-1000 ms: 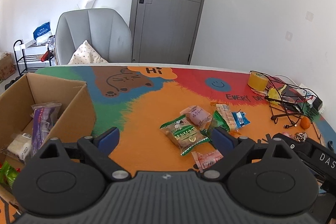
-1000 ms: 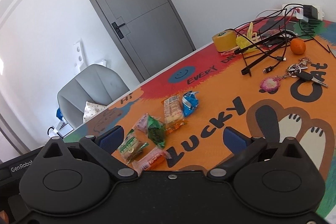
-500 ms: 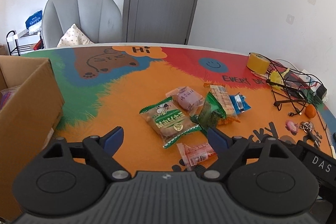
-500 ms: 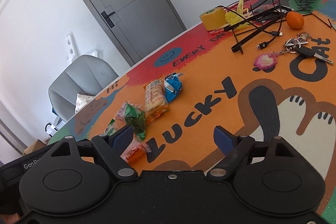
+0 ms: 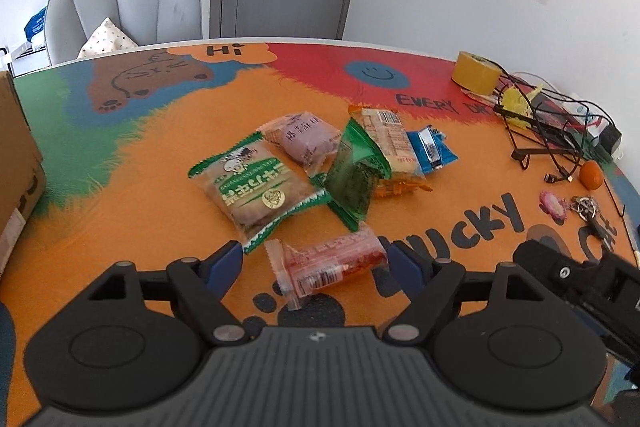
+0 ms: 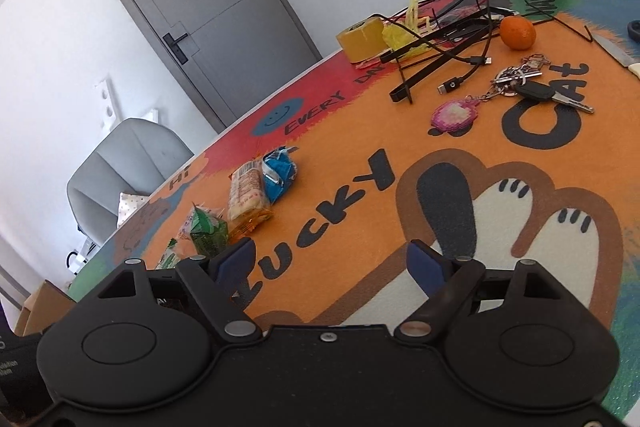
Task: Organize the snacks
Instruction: 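Grasp the pink-wrapped bar with the left gripper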
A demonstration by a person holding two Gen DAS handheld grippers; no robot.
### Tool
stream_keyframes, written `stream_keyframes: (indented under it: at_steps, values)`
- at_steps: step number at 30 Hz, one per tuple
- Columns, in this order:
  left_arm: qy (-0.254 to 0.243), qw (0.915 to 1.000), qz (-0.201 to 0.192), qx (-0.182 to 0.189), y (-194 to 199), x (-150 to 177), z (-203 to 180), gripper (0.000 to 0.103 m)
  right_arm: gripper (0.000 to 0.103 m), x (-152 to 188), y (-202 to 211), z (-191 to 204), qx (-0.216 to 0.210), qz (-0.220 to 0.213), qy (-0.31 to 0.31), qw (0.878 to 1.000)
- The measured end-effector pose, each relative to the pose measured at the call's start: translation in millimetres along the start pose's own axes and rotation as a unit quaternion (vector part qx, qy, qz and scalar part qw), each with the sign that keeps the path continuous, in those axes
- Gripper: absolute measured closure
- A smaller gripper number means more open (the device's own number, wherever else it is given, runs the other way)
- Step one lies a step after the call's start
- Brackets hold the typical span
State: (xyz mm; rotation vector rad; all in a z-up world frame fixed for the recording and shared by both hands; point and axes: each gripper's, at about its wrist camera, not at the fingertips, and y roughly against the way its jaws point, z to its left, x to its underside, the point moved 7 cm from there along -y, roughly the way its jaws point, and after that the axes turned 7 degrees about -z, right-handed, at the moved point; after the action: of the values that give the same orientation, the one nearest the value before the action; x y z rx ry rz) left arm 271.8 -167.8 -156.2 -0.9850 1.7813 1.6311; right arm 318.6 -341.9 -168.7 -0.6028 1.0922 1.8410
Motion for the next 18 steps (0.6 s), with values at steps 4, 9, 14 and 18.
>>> stream_keyframes:
  at_steps: [4, 9, 14, 18]
  values:
    - [-0.022, 0.9997, -0.013, -0.006, 1, 6, -8, 0.036, 0.02, -3, 2, -6, 0.0, -0.004, -0.005, 1.0]
    - [-0.037, 0.9991, -0.016, 0.012, 8, 10, -12, 0.054, 0.019, 3, 3, -4, -0.011, 0.001, -0.013, 1.0]
    - [-0.031, 0.9993, -0.012, 0.016, 14, 7, -5, 0.058, 0.02, 7, 1, 6, -0.019, 0.006, -0.008, 1.0]
    - [-0.022, 0.9996, -0.013, 0.014, 21, 6, 5, 0.058, 0.019, 10, 1, 15, -0.024, 0.008, -0.001, 1.0]
